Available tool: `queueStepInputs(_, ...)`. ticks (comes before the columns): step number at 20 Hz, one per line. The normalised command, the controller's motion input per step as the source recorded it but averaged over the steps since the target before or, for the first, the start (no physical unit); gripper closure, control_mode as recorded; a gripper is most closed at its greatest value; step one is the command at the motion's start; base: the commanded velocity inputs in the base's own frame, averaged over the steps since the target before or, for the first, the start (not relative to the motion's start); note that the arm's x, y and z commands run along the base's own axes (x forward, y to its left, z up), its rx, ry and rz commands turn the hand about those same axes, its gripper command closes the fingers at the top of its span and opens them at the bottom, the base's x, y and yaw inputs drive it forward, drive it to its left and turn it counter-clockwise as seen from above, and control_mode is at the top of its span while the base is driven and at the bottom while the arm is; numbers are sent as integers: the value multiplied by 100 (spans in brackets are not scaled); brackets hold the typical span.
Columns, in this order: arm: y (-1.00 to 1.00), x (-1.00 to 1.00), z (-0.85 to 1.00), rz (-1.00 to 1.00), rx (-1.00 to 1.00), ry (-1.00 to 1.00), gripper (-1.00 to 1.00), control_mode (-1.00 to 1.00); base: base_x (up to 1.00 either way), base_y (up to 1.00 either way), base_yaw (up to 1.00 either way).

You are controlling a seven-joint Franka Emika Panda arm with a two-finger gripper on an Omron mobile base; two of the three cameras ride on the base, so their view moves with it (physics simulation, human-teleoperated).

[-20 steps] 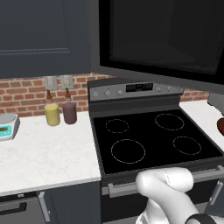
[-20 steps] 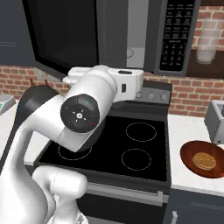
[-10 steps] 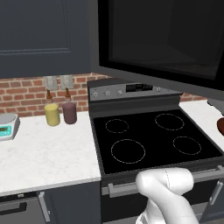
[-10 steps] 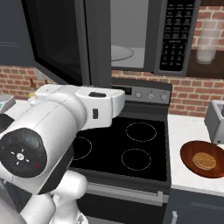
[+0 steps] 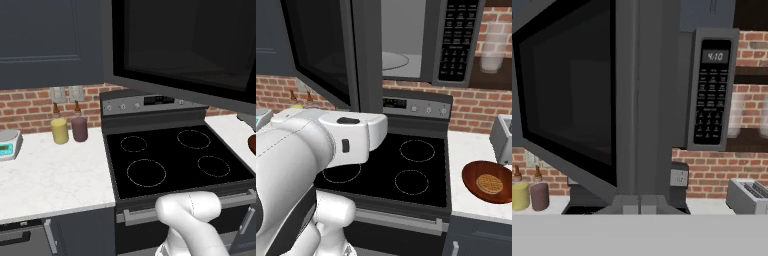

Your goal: Open the microwave, place the bowl with waffle inside the microwave, then close the microwave door and turn it on.

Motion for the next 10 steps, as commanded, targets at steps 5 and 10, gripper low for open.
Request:
queueStepInputs(5, 0, 0, 0, 0, 0, 0, 100, -100, 0, 0, 0)
queueStepInputs(10, 0, 0, 0, 0, 0, 0, 100, -100, 0, 0, 0)
